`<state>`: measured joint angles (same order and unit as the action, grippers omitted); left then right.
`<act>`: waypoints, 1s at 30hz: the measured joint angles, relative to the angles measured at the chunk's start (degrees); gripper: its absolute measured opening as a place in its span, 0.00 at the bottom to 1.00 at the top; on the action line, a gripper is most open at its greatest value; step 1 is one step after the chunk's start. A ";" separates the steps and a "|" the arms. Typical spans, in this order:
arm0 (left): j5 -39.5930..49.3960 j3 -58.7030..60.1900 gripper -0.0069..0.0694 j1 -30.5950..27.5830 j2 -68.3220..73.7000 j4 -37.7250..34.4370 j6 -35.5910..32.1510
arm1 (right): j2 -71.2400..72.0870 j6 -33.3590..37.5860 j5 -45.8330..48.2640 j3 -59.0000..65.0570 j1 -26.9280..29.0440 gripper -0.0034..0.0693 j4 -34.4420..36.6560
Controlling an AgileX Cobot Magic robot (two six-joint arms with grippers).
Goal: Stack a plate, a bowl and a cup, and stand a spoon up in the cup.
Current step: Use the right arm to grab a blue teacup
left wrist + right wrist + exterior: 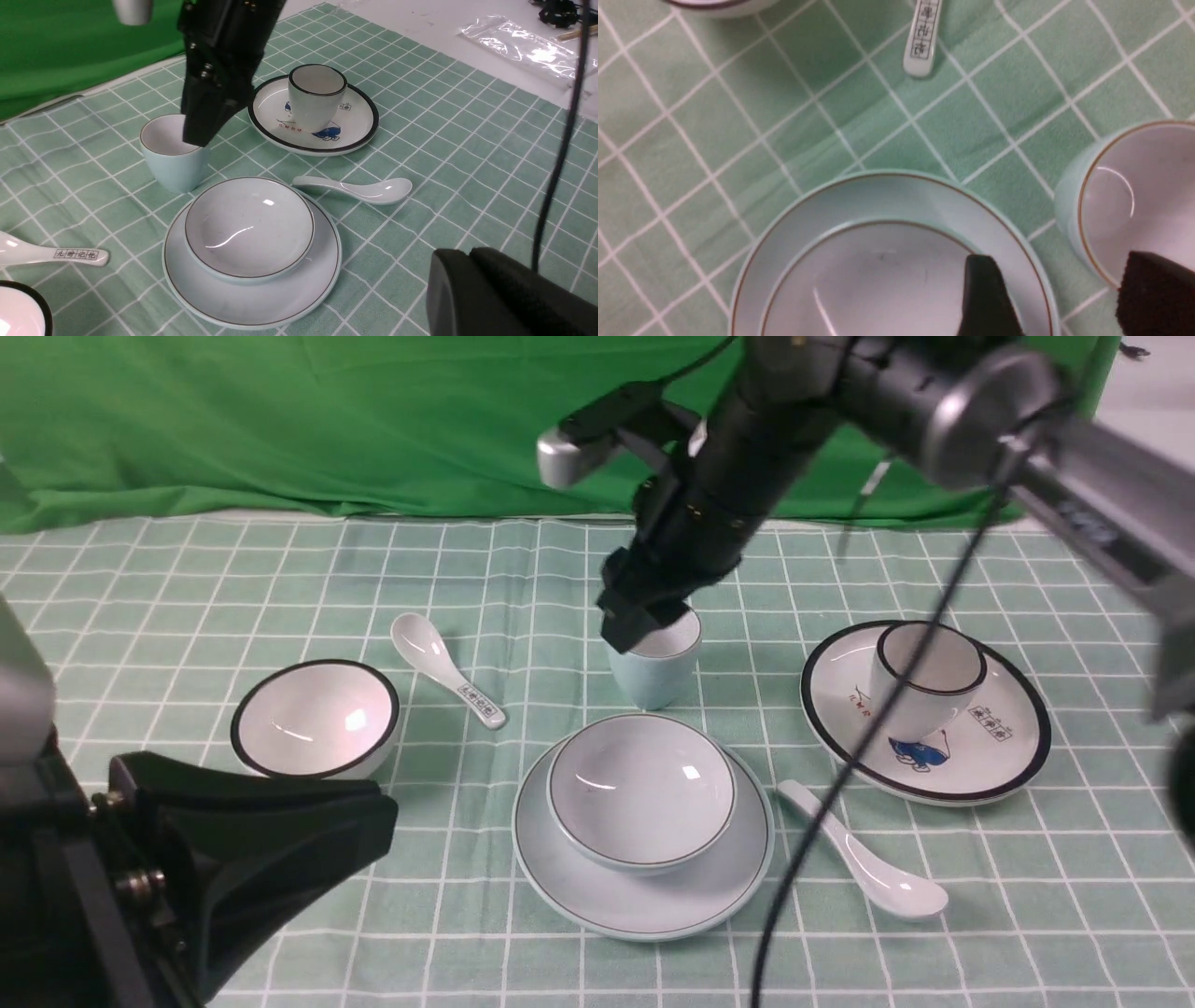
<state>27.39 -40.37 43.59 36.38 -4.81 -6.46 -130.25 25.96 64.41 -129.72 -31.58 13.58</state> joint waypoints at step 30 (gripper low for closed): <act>0.00 0.11 0.10 0.00 0.00 4.15 -0.35 | -5.14 -3.54 0.31 -7.06 -0.67 0.16 -7.54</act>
<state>27.39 -40.26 43.59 36.38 -0.66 -6.81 -135.39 22.42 64.71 -136.78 -32.25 6.05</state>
